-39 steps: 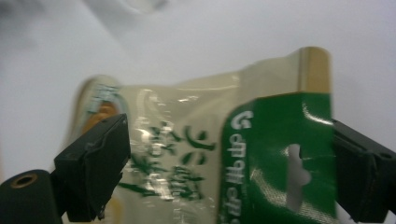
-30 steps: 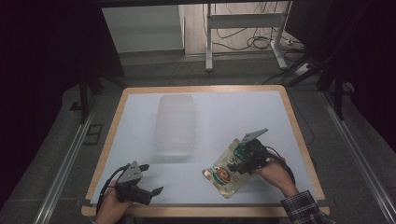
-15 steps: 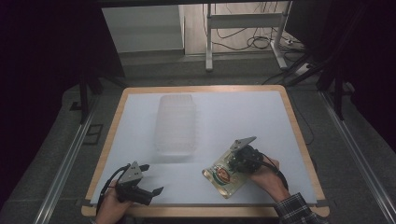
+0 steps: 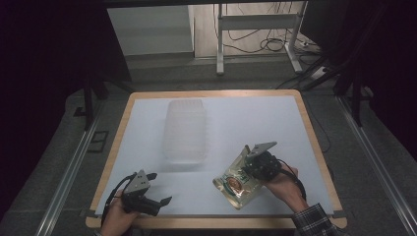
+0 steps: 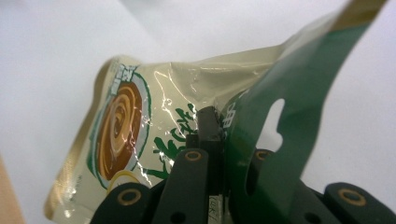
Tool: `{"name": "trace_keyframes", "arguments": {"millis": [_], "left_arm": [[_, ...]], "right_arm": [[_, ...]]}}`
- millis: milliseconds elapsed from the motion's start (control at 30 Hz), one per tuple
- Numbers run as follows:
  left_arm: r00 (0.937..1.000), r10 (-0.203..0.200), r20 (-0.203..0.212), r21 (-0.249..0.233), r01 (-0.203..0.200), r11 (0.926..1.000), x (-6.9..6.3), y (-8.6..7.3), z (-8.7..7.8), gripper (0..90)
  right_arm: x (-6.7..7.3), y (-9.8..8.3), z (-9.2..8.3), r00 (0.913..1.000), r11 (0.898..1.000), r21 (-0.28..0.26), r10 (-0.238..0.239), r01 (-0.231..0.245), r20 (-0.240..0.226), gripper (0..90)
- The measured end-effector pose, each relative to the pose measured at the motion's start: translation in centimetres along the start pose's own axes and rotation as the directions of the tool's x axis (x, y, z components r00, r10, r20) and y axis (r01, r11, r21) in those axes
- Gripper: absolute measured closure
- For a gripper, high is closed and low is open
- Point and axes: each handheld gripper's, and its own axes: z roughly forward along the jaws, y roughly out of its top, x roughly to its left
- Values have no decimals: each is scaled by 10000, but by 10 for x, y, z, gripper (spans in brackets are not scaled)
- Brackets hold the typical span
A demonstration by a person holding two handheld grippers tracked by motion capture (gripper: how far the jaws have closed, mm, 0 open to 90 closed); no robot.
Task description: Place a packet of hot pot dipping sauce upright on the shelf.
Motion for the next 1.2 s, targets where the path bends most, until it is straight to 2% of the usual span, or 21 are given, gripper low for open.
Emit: {"name": "trace_keyframes", "arguments": {"millis": [267, 500, 967, 1200], "left_arm": [[10000, -25, -13, 6, 25, 10000, 0, 0, 0, 32], [10000, -34, -44, 2, 34, 10000, 0, 0, 0, 31], [9999, -10, -116, -94, 9, 10000, 1, 1, -1, 32], [9999, -37, -126, -128, 36, 9999, 1, 1, -1, 32]], "right_arm": [[4, 6, -15, 9998, 9987, -511, -19, 8, -215, 890], [10, 12, -27, 9990, 9964, -807, -296, 269, -330, 891], [16, 33, -55, 9969, 9869, -1533, -592, 506, -522, 893], [14, 38, -62, 9978, 9849, -1632, -629, 584, -223, 893]]}}
